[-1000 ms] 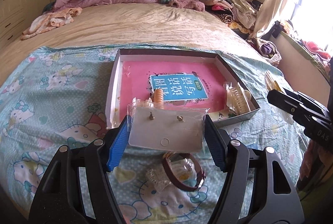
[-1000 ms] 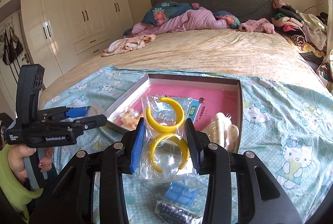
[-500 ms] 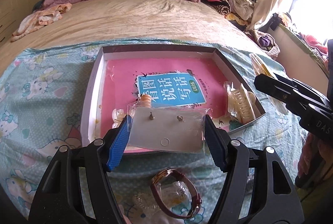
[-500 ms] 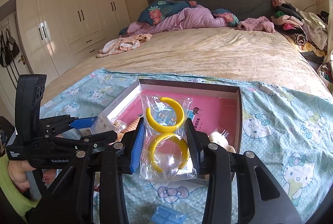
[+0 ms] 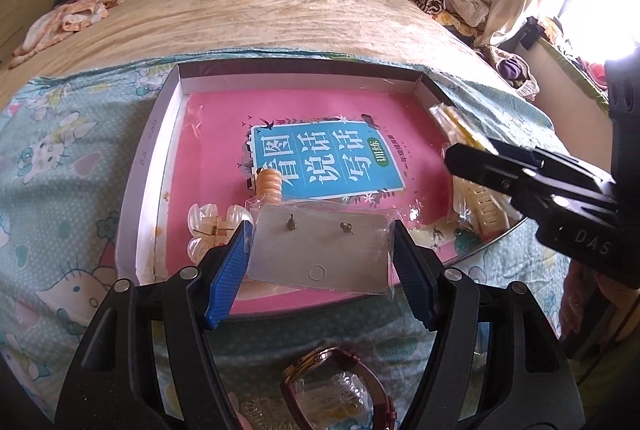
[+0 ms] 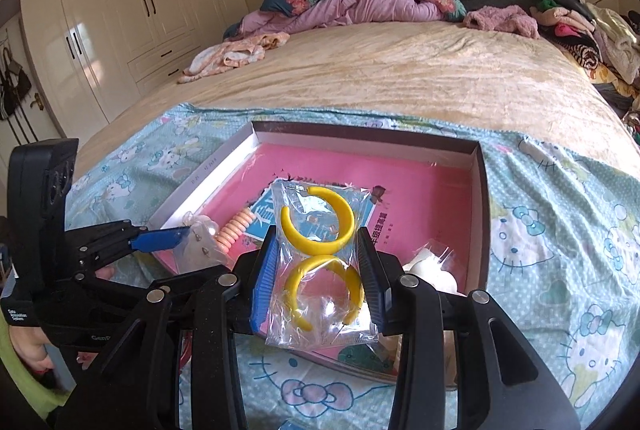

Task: Organize jewelry
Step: 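Carry the earring card with the left tool while the right tool carries the bangles over the tray, then open the right tool releasing the bangles while the left tool releases the earring card in the tray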

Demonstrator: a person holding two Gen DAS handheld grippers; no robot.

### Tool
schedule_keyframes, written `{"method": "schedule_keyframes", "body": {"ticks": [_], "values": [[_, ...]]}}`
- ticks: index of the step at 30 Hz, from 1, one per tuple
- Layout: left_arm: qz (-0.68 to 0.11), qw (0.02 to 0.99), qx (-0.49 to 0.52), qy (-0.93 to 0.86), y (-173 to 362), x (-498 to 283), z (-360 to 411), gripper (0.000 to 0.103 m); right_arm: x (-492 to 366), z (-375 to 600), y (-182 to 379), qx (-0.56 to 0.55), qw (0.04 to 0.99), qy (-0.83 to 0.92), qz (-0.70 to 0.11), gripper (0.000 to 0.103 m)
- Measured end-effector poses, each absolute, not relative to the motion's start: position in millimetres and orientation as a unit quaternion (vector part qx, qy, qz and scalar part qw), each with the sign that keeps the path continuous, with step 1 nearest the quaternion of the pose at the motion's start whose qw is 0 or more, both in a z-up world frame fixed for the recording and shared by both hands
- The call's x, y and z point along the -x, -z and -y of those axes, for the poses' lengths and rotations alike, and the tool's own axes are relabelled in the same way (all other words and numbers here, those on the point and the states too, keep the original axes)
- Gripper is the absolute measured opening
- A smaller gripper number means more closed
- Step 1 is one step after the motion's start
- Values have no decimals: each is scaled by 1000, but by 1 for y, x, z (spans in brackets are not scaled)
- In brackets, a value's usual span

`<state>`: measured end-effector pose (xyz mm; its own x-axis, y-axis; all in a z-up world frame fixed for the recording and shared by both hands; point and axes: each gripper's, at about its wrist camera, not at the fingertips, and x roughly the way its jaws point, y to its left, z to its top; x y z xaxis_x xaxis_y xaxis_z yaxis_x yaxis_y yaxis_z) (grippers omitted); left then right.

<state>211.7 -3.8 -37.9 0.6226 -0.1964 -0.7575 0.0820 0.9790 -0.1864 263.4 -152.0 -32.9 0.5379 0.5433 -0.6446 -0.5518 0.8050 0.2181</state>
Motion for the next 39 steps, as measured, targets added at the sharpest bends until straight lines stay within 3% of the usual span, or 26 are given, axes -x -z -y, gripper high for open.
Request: {"method": "schedule_keyframes", "body": {"ticks": [39], "values": [[-435,897,47,63,47,-238,4,67,-295,140,59,-5,859,-298,-417,40]]}}
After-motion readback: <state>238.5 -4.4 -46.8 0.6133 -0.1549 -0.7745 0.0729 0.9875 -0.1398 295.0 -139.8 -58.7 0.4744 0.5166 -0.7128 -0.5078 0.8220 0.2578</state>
